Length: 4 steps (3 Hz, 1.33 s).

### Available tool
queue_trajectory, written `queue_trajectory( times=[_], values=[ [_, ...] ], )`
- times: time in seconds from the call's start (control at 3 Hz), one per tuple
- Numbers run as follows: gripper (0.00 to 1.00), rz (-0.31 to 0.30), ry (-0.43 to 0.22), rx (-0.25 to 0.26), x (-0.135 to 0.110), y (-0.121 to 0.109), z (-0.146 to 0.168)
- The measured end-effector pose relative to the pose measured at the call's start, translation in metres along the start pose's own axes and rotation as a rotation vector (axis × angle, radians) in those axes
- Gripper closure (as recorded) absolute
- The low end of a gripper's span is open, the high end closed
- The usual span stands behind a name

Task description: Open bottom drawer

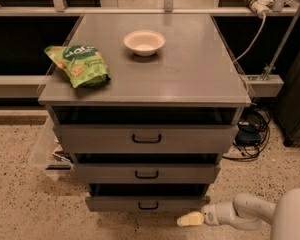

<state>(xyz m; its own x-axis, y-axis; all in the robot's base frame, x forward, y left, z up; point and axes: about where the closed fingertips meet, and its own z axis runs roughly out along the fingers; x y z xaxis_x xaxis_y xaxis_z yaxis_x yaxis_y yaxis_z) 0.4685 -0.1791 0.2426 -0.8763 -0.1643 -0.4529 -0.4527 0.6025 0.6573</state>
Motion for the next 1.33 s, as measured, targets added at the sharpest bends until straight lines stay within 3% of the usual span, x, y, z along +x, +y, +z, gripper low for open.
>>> queue_trajectory(
  times=[0.33, 1.0, 1.33],
  values=[
    [0.0, -0.001, 0.0, 0.0, 0.0, 0.0, 0.0],
    [0.0, -0.062, -0.04, 0.078, -0.041, 0.016, -0.029],
    [0.0, -0.068, -0.042, 0.083, -0.045, 0.017, -0.031]
  ],
)
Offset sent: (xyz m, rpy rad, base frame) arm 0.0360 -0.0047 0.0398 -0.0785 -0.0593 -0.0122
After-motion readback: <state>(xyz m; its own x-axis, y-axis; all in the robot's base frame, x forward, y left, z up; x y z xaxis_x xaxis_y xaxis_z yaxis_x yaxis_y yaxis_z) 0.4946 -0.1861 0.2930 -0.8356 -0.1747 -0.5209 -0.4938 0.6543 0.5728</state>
